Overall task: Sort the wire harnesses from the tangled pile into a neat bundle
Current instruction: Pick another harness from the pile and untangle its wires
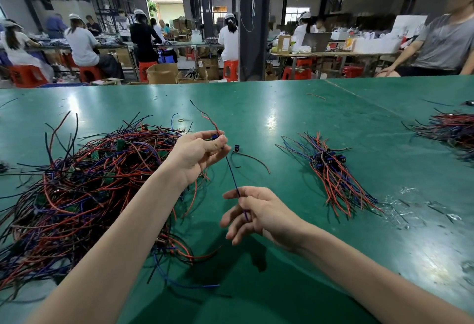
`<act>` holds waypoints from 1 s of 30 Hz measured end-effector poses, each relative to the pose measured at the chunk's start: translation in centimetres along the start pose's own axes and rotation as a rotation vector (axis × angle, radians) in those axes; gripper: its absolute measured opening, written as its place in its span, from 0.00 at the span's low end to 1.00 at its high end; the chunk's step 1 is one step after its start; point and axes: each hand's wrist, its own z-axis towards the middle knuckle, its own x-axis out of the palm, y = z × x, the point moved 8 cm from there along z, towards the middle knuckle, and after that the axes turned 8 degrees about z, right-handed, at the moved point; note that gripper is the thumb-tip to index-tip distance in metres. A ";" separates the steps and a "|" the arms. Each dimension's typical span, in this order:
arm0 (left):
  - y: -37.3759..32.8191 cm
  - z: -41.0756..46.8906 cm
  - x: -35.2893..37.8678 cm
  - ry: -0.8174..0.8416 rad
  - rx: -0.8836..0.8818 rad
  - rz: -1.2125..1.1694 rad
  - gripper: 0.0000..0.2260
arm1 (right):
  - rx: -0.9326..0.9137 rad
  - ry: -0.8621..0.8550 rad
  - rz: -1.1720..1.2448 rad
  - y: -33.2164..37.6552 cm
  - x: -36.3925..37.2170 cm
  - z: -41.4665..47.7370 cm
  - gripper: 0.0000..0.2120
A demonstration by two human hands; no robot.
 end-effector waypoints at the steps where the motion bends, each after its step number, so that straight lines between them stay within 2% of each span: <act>1: -0.1 0.0 0.1 0.007 0.006 -0.007 0.05 | 0.003 -0.037 0.032 0.1 -0.5 0.1 0.13; 6: -0.8 -0.4 1.6 0.088 0.065 0.024 0.04 | 0.026 -0.136 0.137 0.6 -2.0 0.2 0.13; 13: -0.7 0.0 0.3 0.007 0.055 -0.015 0.05 | 0.037 0.033 -0.056 0.1 0.2 -0.3 0.12; 17: -0.1 0.3 -0.7 -0.034 0.022 -0.022 0.05 | 0.043 0.040 -0.103 -0.1 0.5 -0.3 0.15; 24: -0.5 0.0 0.8 0.041 0.070 0.025 0.05 | 0.175 -0.100 0.100 -0.6 -1.7 -0.2 0.13; 27: -0.9 0.0 0.2 0.026 0.081 0.017 0.05 | 0.141 -0.024 0.159 -0.5 -0.8 -0.3 0.11; 30: -1.1 0.3 -0.7 0.002 0.075 0.008 0.06 | 0.068 0.090 0.103 -0.3 0.7 -0.4 0.11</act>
